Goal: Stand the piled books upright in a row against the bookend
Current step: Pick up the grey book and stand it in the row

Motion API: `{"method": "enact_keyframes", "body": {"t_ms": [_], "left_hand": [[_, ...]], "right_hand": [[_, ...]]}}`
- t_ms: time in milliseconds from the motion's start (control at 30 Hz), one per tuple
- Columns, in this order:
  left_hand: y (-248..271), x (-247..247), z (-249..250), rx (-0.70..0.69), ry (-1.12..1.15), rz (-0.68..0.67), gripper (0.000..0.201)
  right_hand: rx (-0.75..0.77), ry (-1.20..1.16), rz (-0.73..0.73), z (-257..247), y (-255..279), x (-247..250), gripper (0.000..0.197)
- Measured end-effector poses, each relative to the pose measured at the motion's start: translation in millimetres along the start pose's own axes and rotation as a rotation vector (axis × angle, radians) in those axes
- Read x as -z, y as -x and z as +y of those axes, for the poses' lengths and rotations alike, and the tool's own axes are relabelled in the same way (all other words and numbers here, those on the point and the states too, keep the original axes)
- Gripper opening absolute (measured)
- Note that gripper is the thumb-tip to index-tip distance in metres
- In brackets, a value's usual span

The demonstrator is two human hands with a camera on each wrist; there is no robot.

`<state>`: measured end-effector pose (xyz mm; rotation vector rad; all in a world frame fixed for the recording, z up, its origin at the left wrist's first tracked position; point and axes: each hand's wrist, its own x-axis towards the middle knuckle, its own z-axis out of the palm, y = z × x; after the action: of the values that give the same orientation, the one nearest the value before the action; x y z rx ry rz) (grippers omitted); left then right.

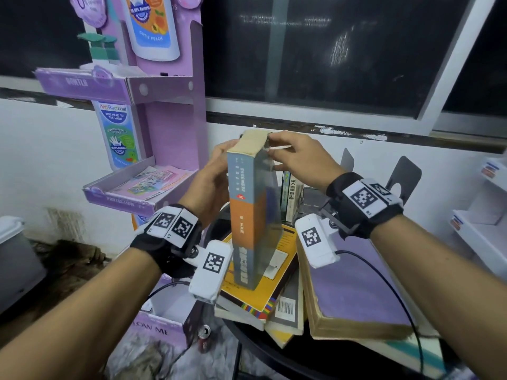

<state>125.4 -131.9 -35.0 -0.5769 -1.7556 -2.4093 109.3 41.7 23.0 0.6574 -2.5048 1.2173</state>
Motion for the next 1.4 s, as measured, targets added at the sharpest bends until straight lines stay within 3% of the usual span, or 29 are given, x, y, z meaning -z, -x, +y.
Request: {"method": "enact_keyframes", "body": {"t_ms": [67,167,267,333,433,533,633,700,767,800,867,933,1133,1267,1400], "left_hand": [[-0.1,-5.9,0.9,0.0,-0.038,-0.037,0.06],[-2.2,-13.4,2.6,-0.042,-0.097,-0.031,0.088],[-7.9,-20.0,3.2,-0.069,-0.137,-0.004,0.111],[-11.7,-24.1,2.6,-0.068,-0.165,-0.006,0.114],[-18.5,-27.9,2.2,-0.066,-0.201,-0.028,0.119],[-27.6,-29.1,4.0,-0.055,-0.234,-0.056,0.134],[-36.3,-31.9,4.3,-0.036,-0.254,-0.069,0.14],[-39.5,-35.6,3.2,-0.022,-0.248,-0.079,0.14],[-42.4,-39.2,0.7,-0.004,-0.241,-0.095,0.137],[-44.3,-40.9,-1.3,0.003,-0.247,-0.104,0.134],[-47.9,-43.8,-6.0,0.019,-0.262,-0.127,0.126],[-52.8,-45.7,-9.7,0.042,-0.27,-0.125,0.108],[-71.6,-37.9,-14.5,0.056,-0.244,0.032,0.059],[-76.3,-27.1,-11.5,0.046,-0.221,0.052,0.044],[-77.1,-20.8,-9.5,0.038,-0.112,0.087,0.033]], "right_hand": [[0.012,0.03,-0.056,-2.6,2.5,3.8,0.032],[0.032,0.063,-0.122,-5.5,6.8,11.9,0.038],[0.051,0.117,-0.143,-7.8,10.4,21.8,0.034],[0.045,0.114,-0.117,-6.1,12.5,28.7,0.032],[-0.017,-0.053,-0.085,-5.8,21.3,36.2,0.028],[-0.116,-0.402,-0.108,-9.4,38.4,40.7,0.027],[-0.147,-0.611,-0.159,-15.5,54.9,42.3,0.049],[-0.144,-0.453,-0.171,-19.5,61.5,36.0,0.068],[-0.152,-0.208,-0.118,-23.7,65.5,25.5,0.099],[-0.144,-0.125,-0.048,-23.7,66.3,20.7,0.102],[-0.132,-0.049,0.095,-20.8,65.9,16.3,0.087],[-0.151,-0.067,0.141,-16.9,62.2,18.1,0.077],[-0.142,-0.135,0.002,-8.5,55.2,35.4,0.075],[-0.126,-0.168,-0.13,-11.6,52.6,45.9,0.073],[-0.111,0.035,-0.028,-19.6,52.4,43.7,0.069]]}}
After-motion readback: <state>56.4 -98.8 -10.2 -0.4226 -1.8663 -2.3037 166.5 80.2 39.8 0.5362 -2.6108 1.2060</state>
